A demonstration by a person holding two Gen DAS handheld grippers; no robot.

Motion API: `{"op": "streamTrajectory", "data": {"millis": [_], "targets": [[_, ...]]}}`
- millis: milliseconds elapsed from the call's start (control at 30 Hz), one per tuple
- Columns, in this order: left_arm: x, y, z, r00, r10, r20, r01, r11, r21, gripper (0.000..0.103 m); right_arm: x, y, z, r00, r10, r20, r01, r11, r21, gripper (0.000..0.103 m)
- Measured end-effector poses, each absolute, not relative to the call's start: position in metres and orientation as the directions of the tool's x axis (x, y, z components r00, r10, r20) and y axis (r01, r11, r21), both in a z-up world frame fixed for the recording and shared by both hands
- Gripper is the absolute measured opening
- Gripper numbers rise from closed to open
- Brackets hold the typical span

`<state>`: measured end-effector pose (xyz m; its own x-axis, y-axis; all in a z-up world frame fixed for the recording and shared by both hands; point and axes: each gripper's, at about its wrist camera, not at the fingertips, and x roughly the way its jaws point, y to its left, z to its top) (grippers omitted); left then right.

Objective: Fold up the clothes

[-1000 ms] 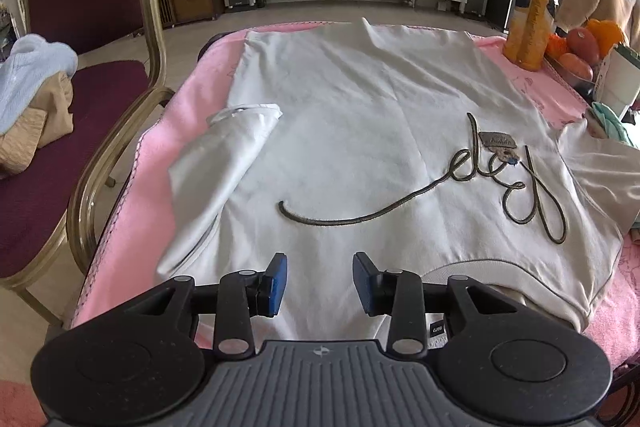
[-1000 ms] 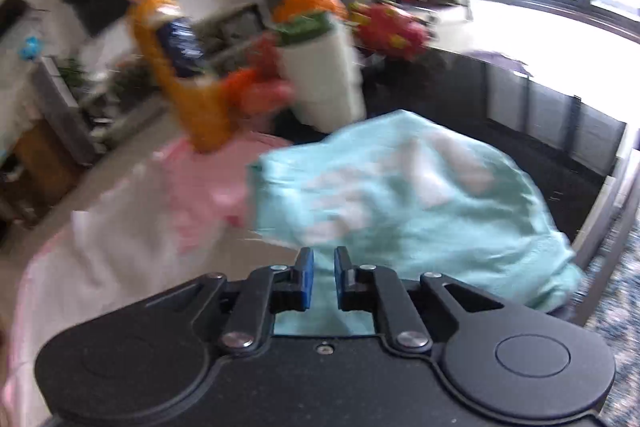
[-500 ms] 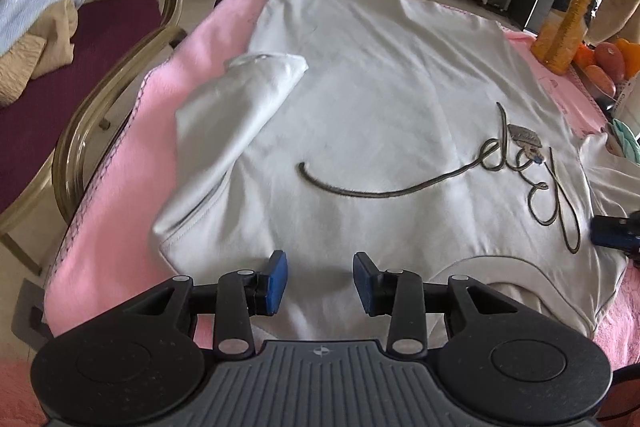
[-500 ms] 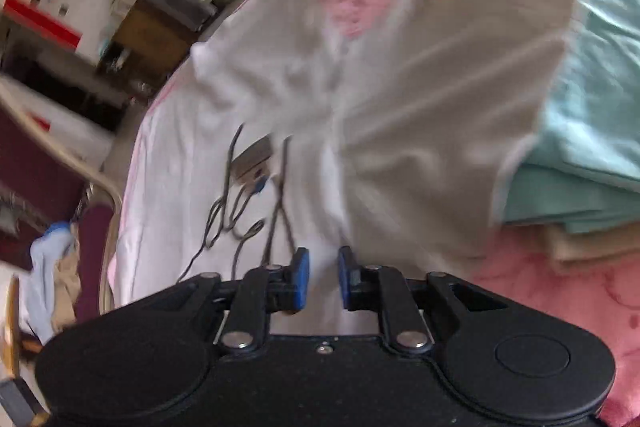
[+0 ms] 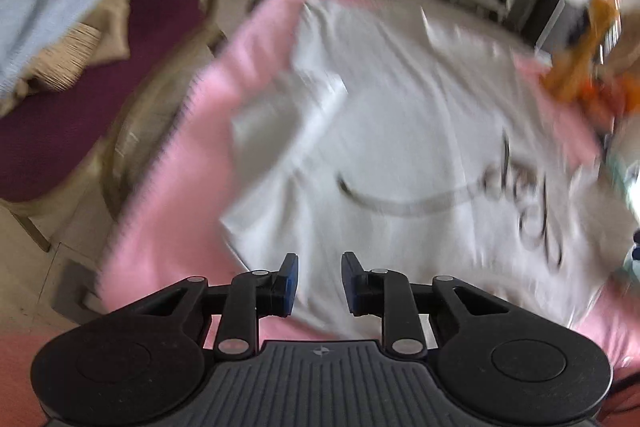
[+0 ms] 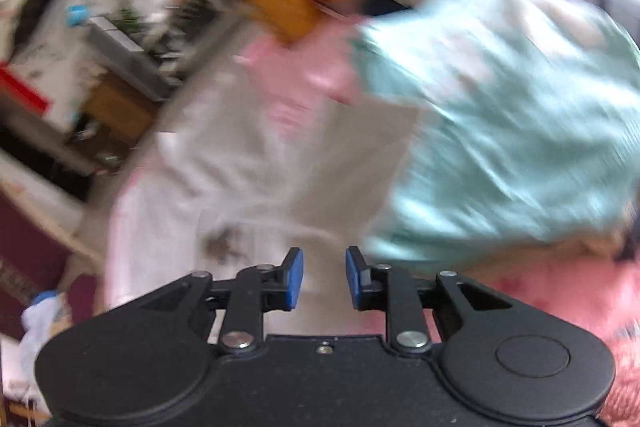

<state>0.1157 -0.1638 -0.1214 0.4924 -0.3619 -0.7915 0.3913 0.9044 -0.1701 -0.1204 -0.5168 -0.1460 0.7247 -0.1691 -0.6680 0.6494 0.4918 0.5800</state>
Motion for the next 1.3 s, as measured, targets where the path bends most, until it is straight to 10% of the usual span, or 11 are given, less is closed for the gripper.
{"op": "streamTrajectory", "data": {"millis": [300, 867, 1300], "targets": [[0.229, -0.15, -0.108, 0.459, -0.409, -0.789, 0.275, 0.91, -0.311, 0.033, -0.029, -0.499, -0.063, 0.89, -0.068, -0.451, 0.322, 0.793, 0.517, 0.037], [0.287, -0.181, -0.168, 0.354, -0.388, -0.851, 0.203, 0.92, -0.335, 0.03, -0.006, -0.501, -0.129, 0.853, -0.073, -0.516, 0.379, 0.766, 0.519, 0.041], [0.277, -0.191, -0.158, 0.478, -0.323, -0.817, 0.237, 0.943, -0.234, 0.0, -0.009, -0.501, -0.134, 0.822, -0.115, -0.558, 0.438, 0.753, 0.491, 0.043]]}}
